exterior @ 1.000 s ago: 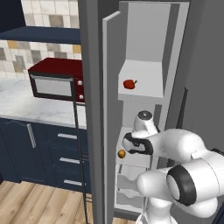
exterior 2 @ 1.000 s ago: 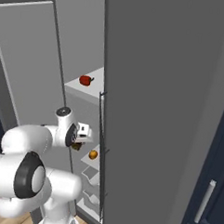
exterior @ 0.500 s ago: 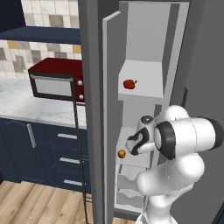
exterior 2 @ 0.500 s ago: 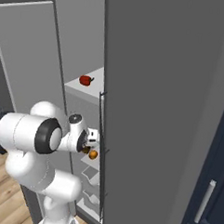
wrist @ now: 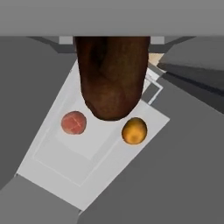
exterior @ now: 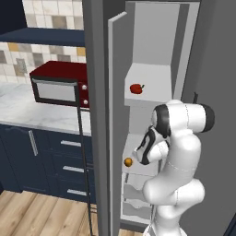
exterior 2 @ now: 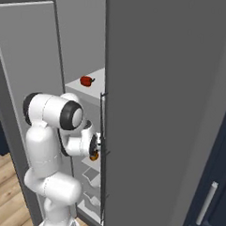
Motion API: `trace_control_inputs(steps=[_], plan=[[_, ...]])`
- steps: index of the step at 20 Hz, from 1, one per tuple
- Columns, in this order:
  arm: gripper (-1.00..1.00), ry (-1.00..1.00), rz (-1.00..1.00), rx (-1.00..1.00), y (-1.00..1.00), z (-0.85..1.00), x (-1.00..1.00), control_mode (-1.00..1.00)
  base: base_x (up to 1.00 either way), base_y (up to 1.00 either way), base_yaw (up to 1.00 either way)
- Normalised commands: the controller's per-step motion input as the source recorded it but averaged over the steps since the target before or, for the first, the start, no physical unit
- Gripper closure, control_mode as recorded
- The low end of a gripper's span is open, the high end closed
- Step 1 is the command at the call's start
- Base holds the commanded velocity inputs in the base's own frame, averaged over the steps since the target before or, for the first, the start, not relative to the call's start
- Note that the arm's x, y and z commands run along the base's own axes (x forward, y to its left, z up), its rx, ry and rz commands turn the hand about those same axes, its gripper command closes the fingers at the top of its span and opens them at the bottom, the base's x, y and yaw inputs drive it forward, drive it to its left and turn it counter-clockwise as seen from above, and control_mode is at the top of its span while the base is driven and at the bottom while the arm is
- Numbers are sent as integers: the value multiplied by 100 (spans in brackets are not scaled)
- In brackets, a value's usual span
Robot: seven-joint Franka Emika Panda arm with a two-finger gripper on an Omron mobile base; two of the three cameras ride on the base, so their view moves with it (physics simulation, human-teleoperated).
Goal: Take the sweet potato and bell pepper from the highest rack and move them to the second highest rack where the peach and mango are located, to maximize freezer space. Close the freezer door after rearranging.
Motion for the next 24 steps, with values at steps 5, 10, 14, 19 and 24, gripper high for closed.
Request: trace_control_inputs(steps=[5, 10, 14, 19, 24], plan=[[100, 0, 0, 0, 0, -51, 40, -100, 0, 0, 0], [100, 0, 0, 0, 0, -52, 38, -100, 0, 0, 0], [100, 0, 0, 0, 0, -58, 44, -100, 0, 0, 0], [100, 0, 0, 0, 0, -56, 52, -100, 0, 0, 0], [100, 0, 0, 0, -4, -55, 48, -100, 0, 0, 0]])
